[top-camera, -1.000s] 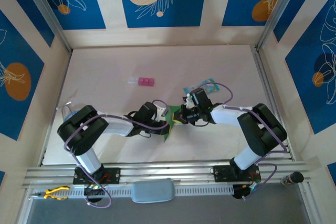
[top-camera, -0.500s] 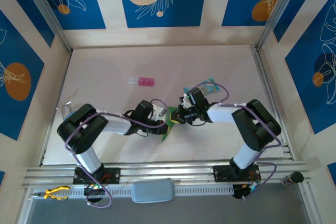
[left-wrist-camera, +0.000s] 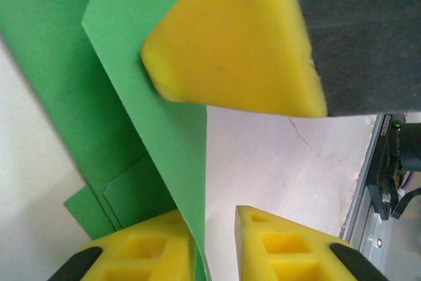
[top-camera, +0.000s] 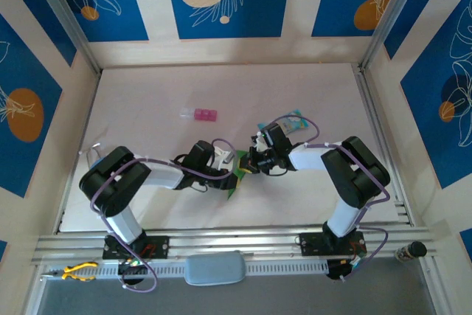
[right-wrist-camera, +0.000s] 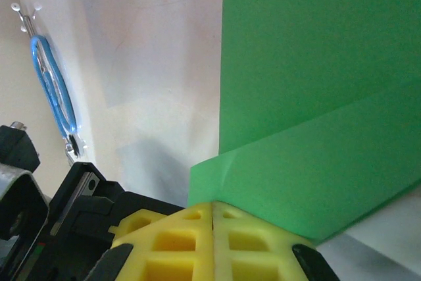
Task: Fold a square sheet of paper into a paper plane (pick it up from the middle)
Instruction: Fold the wing for the fifth time at the center of the table.
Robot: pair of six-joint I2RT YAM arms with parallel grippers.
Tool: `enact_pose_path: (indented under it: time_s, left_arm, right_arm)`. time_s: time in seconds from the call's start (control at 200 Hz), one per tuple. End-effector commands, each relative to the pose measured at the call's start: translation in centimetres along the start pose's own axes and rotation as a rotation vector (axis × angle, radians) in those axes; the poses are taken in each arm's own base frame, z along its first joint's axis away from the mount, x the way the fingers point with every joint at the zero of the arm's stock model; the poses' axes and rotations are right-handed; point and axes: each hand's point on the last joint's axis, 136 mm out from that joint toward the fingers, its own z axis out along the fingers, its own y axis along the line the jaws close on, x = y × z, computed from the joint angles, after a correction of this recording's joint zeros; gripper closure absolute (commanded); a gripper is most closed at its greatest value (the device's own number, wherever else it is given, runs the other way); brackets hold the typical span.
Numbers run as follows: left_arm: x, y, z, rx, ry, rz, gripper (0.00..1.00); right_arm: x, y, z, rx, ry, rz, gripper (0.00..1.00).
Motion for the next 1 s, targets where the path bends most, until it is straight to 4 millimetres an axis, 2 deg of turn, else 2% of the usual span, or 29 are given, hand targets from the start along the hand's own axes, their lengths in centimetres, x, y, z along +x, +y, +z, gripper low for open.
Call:
enact_pose_path:
  time_s: [0.0, 0.245, 0.615, 0.805, 0.996]
  left_arm:
    - [0.9, 0.4, -0.5, -0.008, 0.034, -0.025, 0.75]
    - [0.7, 0.0, -0.9, 0.000, 0.011, -0.028, 0.79]
    - [1.8, 0.6, -0.4, 0.022, 0.026, -0.038, 0.99]
    - [2.7, 1.1, -0.3, 0.014, 0.046, -0.036, 1.00]
    - [2.1, 1.1, -0.4, -0.007, 0.037, -0.026, 1.00]
  right_arm:
    - [0.1, -0.6, 0.0, 0.010, 0.004, 0.003, 0.98]
    - [0.0, -0.7, 0.1, 0.013, 0.004, 0.008, 0.99]
    - [0.2, -1.2, 0.3, 0.025, 0.011, 0.017, 0.99]
    - [0.5, -1.5, 0.2, 0.031, 0.012, 0.022, 0.99]
    - [0.7, -0.7, -1.0, 0.028, -0.014, 0.001, 0.97]
